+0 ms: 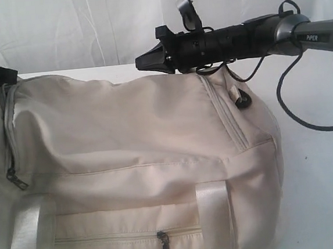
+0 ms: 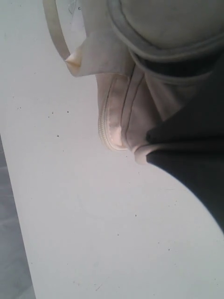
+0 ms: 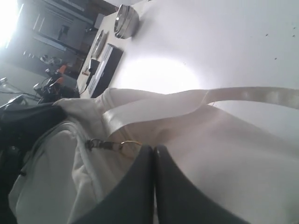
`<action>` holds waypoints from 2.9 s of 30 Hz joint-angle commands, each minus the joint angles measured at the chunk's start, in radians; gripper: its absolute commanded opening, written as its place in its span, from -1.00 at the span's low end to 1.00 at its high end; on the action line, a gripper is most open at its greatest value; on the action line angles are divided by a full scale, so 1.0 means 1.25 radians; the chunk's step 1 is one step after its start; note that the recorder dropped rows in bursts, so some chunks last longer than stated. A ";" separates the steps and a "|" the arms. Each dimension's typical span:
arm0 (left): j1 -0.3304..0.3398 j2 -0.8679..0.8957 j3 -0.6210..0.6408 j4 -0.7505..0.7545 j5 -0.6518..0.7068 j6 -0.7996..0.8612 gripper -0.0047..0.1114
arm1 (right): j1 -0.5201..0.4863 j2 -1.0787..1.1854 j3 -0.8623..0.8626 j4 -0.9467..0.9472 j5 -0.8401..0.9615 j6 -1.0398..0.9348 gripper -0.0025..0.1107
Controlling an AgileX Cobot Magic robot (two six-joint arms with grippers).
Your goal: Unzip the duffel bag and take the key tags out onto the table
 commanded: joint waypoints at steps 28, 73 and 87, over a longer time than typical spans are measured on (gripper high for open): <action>0.005 -0.012 -0.006 -0.008 -0.053 0.003 -0.92 | 0.290 0.030 -0.003 -0.314 0.085 0.161 -0.70; 0.005 -0.012 -0.006 -0.008 -0.042 0.003 -0.92 | 0.202 -0.007 -0.003 -0.195 -0.054 0.152 0.25; 0.005 -0.012 -0.006 -0.008 -0.046 0.003 -0.92 | 0.212 0.018 -0.003 -0.060 -0.035 0.082 -0.12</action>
